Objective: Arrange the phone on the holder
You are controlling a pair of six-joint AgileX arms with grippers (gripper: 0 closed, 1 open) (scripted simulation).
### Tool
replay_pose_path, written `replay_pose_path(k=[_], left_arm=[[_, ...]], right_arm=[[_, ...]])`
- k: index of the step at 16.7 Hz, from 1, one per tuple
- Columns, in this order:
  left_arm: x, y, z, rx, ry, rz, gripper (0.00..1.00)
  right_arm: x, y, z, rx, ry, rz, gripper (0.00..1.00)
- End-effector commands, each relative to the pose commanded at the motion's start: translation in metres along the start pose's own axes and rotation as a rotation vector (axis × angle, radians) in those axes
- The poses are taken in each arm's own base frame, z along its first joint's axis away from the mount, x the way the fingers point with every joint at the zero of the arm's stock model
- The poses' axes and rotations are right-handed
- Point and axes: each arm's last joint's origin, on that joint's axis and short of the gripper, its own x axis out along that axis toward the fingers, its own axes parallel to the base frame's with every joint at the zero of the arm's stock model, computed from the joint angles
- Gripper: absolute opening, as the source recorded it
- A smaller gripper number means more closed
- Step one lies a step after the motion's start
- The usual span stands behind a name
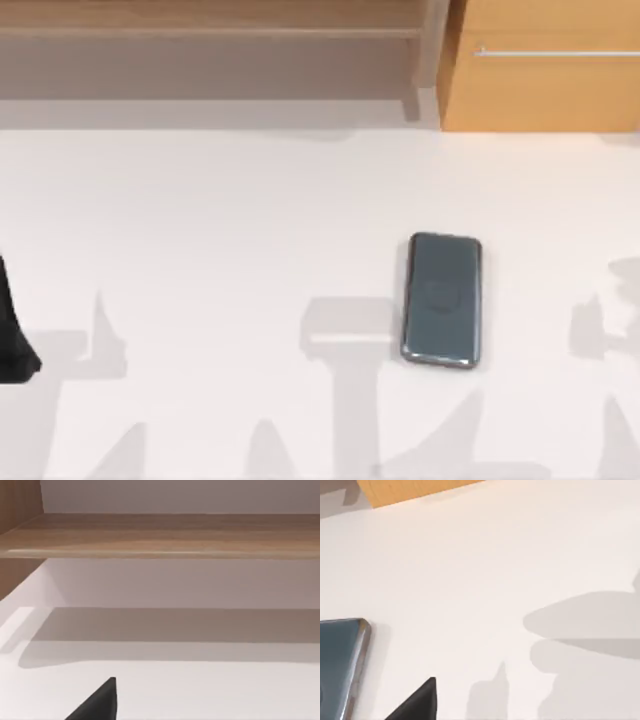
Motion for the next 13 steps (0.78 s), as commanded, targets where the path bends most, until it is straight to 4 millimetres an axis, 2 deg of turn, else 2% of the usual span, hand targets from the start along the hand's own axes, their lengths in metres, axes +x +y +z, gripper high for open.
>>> replay_pose_path(k=[3, 7, 13], left_arm=[[0.000, 0.000, 0.000, 0.000, 0.000, 0.000, 1.00], [0.000, 0.000, 0.000, 0.000, 0.000, 0.000, 1.00], [0.000, 0.000, 0.000, 0.000, 0.000, 0.000, 1.00]], right_arm=[[0.021, 0.013, 0.018, 0.088, 0.236, -0.056, 1.00], [0.064, 0.038, 0.038, 0.166, 0.529, -0.164, 1.00], [0.136, 0.097, 0.051, 0.151, 0.823, -0.286, 1.00]])
